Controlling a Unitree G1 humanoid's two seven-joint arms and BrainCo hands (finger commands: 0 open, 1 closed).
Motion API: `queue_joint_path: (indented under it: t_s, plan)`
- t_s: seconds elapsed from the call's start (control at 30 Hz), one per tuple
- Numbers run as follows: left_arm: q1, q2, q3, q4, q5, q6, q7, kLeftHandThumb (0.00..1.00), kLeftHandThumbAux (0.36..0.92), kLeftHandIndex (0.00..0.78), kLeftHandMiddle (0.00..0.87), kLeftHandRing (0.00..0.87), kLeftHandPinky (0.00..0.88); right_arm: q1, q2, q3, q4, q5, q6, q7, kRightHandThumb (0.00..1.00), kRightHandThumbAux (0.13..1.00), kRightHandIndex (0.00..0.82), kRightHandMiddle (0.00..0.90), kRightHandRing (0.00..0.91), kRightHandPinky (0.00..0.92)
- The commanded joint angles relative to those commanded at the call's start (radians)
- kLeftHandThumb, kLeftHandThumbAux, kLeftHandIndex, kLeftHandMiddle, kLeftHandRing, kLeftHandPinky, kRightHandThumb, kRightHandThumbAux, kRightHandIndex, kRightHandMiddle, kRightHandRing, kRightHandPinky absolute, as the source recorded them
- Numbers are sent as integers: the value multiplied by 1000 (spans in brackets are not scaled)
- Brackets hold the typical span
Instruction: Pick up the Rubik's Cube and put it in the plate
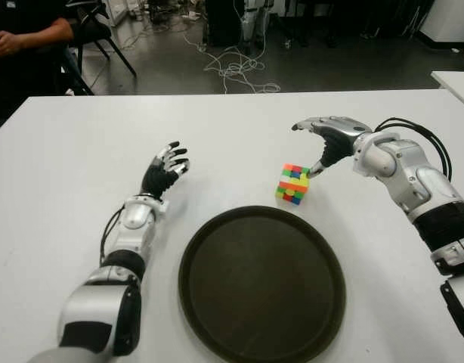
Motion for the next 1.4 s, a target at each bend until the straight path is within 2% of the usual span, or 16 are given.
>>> queue_joint_path:
  t_s: [0.3, 0.57, 0.77, 1.07, 1.27, 1.4]
  plan:
    - [-1, -1, 1, -1, -1, -1, 0, 235, 733, 96, 198, 202, 200, 1, -6, 0, -5, 6, -23, -9, 0, 804, 46, 66, 65, 59]
    - [-2, -2, 1, -2, -2, 1, -1, 225, 734, 97, 198, 201, 198, 1, 1, 1, 5, 1, -14, -30, 0, 772, 37, 52, 37, 30]
    - [-2, -1, 1, -2, -2, -1, -2, 231, 729, 102, 208, 211, 212, -1, 3, 2, 16, 7, -27, -41, 0, 785, 36, 35, 5, 3]
    - [-2, -1, -1, -5, 1, -8, 0, 220, 722, 102, 205, 208, 205, -3, 3, 5, 45, 4, -73, -94, 0, 842, 63, 39, 0, 0]
    - [-5, -1, -3, -2, 4, 0, 3, 216, 721, 98, 201, 205, 205, -7, 4, 17, 61, -3, -98, -104, 0, 820, 51, 28, 0, 0]
    - [-8, -1, -4, 1, 3, 5, 1, 220, 721, 98, 198, 205, 212, -2, 14, 37, 20, -12, -87, -75, 0, 823, 41, 25, 0, 2]
